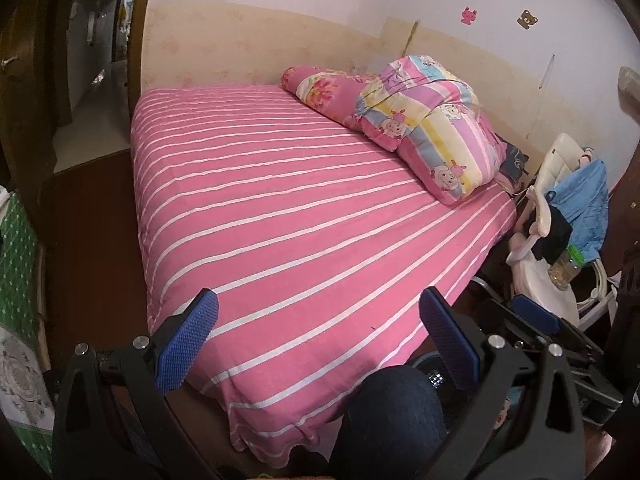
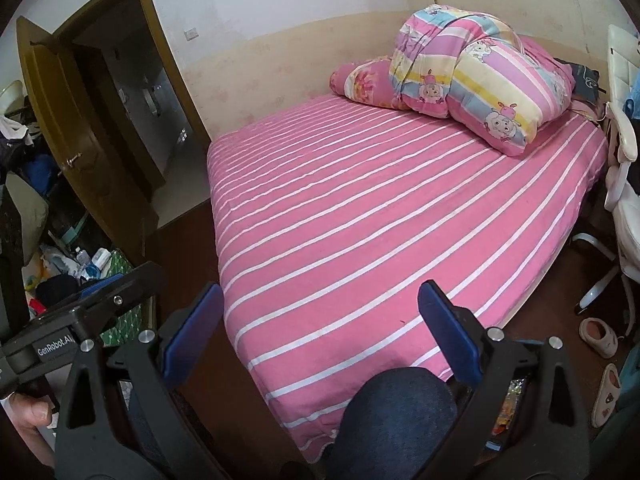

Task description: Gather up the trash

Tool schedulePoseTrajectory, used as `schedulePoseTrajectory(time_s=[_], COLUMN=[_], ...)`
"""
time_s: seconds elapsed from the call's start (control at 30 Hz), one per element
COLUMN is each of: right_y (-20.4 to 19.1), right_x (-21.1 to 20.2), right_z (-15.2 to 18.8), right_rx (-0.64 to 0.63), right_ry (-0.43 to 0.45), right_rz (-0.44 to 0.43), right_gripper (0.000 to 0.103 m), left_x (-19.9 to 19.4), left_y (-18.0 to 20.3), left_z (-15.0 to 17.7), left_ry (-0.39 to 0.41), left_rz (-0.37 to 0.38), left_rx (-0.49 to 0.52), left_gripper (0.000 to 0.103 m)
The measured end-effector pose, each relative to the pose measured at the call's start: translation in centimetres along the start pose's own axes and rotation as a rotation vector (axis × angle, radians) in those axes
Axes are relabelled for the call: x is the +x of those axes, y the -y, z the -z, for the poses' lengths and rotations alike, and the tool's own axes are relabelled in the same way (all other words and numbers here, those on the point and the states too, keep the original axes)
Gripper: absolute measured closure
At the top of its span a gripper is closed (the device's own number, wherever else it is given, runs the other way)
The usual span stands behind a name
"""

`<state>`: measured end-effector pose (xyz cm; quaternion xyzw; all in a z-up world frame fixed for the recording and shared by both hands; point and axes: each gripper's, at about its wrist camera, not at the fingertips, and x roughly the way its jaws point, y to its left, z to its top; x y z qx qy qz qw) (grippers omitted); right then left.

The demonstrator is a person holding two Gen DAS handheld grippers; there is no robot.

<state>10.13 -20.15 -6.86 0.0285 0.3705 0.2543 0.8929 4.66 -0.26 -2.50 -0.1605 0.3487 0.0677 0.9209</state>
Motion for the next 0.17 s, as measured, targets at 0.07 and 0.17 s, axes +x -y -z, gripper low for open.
schedulePoseTrajectory(time_s=[0.07,0.17], right_y=[-0.33,-0.93], right_x=[-0.36,-0.99], right_z=[-0.08,0.16], right_rx=[-0.008,-0.018], right_ry=[0.007,0.012], right_rz=[-0.002,-0.005], right_gripper=[0.007,0.005], left_x=[-0.29,-0.85], left_y=[-0.05,-0.16], left_z=[-0.06,0.01], left_ry=[-0.003,-0.001], left_rz=[0.000,-0.004], left_rx=[-0.002,-0.007], left_gripper=[0.005,0.005])
